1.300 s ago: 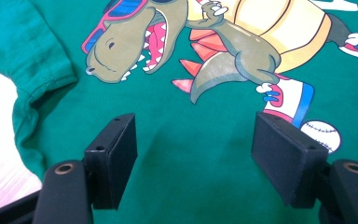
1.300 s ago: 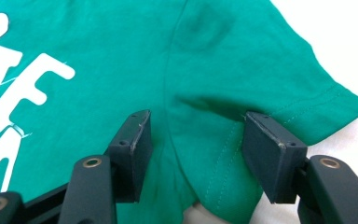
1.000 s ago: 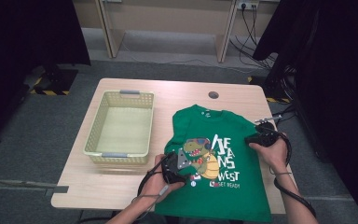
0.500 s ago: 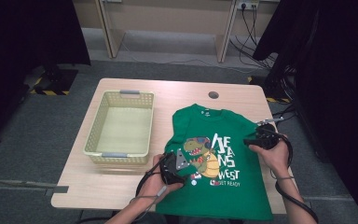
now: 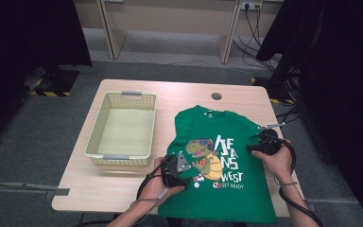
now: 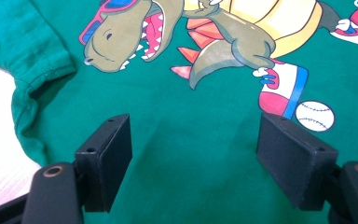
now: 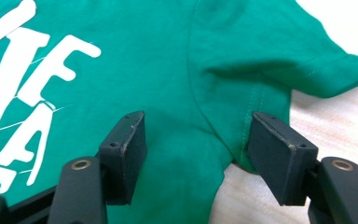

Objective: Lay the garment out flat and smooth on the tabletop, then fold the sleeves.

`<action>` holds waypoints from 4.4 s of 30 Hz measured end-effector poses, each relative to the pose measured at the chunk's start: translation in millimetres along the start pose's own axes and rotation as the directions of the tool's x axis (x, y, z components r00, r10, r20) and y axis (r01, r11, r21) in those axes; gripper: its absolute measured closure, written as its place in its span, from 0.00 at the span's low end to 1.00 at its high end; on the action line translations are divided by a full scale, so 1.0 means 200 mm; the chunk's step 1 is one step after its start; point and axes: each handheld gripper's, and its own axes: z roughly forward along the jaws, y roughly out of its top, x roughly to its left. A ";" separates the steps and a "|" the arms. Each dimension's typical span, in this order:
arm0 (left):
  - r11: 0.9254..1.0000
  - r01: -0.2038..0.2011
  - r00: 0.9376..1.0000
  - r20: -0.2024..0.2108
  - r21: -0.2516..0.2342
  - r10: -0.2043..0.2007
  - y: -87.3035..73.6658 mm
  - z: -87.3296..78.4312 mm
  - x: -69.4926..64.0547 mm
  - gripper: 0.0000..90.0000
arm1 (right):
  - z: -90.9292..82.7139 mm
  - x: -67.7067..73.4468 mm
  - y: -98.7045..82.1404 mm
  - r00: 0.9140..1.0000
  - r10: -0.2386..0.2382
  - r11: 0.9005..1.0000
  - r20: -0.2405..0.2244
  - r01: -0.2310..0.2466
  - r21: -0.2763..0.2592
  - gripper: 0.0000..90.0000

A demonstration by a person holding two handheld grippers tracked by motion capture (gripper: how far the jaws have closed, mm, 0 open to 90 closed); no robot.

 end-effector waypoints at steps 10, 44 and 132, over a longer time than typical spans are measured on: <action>1.000 0.004 1.000 -0.003 -0.004 -0.004 0.00 0.01 0.00 0.28 | 0.01 -0.02 0.04 1.000 0.026 0.999 0.000 -0.026 0.025 0.40; 1.000 -0.017 1.000 0.010 0.003 0.017 0.04 0.03 -0.02 0.29 | 0.02 0.00 0.00 1.000 0.022 1.000 -0.018 -0.022 -0.017 0.38; 0.919 0.117 0.988 -0.049 -0.377 -0.146 -0.48 -0.36 0.02 0.14 | 0.11 0.67 0.58 0.973 -0.114 0.984 -0.200 0.084 -0.155 0.42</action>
